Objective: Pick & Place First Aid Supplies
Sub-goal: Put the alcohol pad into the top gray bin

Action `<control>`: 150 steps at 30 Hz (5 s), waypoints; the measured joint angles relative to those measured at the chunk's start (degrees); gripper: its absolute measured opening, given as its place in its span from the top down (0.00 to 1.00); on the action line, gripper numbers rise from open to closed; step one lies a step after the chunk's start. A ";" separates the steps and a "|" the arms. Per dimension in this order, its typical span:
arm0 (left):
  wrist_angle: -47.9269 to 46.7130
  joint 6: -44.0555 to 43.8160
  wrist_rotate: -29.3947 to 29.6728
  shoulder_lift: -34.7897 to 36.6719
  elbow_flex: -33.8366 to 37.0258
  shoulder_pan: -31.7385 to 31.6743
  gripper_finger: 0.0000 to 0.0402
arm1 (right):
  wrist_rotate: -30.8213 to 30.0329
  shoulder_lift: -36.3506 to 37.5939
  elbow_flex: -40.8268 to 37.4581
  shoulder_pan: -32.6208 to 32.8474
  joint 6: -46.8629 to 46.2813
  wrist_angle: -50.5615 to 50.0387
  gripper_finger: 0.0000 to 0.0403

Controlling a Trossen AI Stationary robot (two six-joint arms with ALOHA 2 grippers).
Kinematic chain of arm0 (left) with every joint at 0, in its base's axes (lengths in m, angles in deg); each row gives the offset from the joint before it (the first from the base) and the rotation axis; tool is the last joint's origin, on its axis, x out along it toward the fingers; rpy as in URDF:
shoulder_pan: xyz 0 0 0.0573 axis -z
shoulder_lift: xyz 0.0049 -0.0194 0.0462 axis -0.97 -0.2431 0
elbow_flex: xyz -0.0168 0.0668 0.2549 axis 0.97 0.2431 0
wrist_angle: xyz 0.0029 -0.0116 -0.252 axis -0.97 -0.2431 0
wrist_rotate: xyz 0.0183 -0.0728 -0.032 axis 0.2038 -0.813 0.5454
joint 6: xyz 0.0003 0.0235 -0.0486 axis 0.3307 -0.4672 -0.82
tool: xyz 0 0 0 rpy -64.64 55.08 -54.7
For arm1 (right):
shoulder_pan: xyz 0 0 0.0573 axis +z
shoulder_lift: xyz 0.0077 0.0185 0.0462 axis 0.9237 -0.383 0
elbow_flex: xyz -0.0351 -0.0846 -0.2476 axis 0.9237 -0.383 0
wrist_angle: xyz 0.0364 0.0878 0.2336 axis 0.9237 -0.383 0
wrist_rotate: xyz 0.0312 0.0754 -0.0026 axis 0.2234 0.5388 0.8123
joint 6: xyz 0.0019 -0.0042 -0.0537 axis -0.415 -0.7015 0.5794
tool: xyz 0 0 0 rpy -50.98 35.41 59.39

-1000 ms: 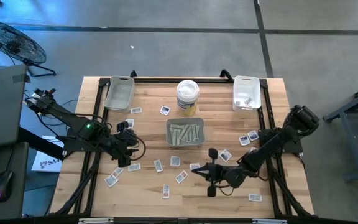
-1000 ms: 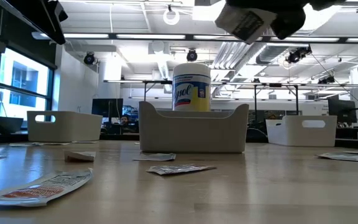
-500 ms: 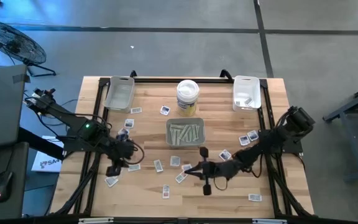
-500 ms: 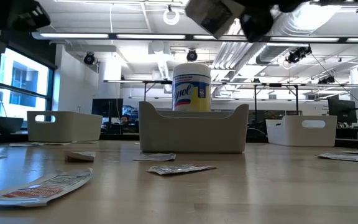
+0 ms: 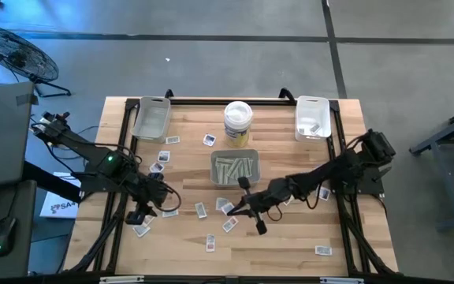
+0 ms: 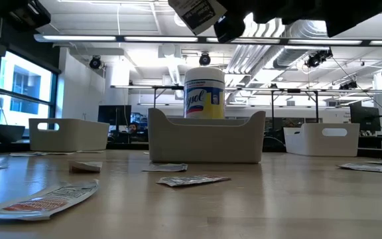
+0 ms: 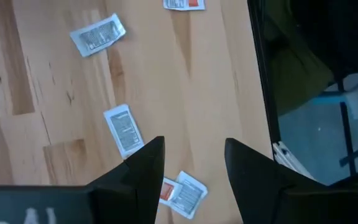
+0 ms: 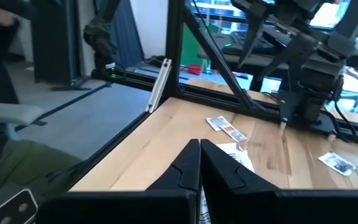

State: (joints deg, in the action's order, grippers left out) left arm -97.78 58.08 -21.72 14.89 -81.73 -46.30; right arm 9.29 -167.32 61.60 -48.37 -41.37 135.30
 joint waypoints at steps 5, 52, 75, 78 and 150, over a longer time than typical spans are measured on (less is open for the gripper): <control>0.52 1.90 7.19 -0.02 0.00 0.02 0.59 | 2.01 0.02 0.00 -1.40 0.51 0.04 1.00; 61.75 51.75 22.32 -23.15 -0.02 -5.69 0.69 | 13.72 0.11 0.07 -5.77 -0.03 10.38 1.00; 46.84 46.99 31.08 -15.29 0.07 -7.00 1.00 | 3.53 2.47 0.04 -3.71 15.52 7.01 0.62; 41.39 42.52 38.21 -10.55 0.02 -10.00 1.00 | 3.58 2.47 0.04 -2.80 15.52 5.90 0.55; 14.72 11.94 40.97 -17.18 2.15 -78.71 0.68 | -6.39 2.27 0.07 -0.22 2.66 1.21 0.50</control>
State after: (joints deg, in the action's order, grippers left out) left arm -83.05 70.02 19.25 -2.29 -79.58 -125.00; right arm 2.90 -165.05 61.66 -48.59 -38.71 136.51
